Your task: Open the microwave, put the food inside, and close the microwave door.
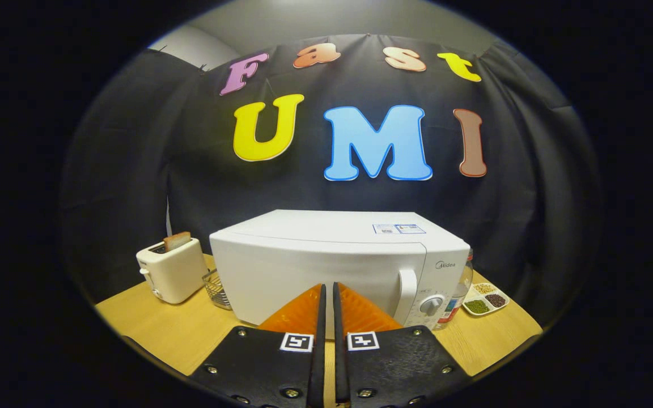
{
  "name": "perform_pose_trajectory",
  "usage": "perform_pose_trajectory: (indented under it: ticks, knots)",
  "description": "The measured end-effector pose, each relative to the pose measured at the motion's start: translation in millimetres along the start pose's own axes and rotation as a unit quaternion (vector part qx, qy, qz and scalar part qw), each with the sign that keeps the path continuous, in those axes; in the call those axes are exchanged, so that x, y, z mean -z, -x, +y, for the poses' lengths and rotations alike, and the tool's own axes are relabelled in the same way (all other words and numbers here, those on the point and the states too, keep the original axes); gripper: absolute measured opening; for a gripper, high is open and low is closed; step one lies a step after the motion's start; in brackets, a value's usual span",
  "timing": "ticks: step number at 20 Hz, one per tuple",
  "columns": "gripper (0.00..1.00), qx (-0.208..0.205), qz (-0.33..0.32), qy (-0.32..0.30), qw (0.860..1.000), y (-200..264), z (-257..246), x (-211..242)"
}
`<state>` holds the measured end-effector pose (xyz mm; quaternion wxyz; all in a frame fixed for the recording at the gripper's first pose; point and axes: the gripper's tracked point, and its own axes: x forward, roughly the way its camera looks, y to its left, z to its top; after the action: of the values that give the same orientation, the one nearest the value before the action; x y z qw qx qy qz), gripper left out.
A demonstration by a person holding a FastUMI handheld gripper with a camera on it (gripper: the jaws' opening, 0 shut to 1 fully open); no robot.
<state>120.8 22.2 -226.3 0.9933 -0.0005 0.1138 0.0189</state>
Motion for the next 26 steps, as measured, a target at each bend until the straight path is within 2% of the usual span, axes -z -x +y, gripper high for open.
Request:
perform_pose_trajectory:
  ticks: [9, 17, 22, 23, 25, 26]
  knots:
    - [0.08, -0.017, -0.049, -0.009, 0.999, 52.7, 10.4, -95.6]
    - [0.08, 0.02, -0.105, 0.007, 0.994, 82.1, -5.2, -187.4]
    - [0.08, 0.049, -0.098, 0.01, 0.994, 90.9, -10.3, -191.7]
    - [0.33, 0.067, -0.09, 0.009, 0.994, 88.9, -16.0, -188.4]
    - [0.84, 0.067, -0.073, 0.014, 0.995, 90.6, -11.5, -176.9]
    - [0.92, 0.064, -0.068, 0.013, 0.996, 93.9, -9.1, -169.8]
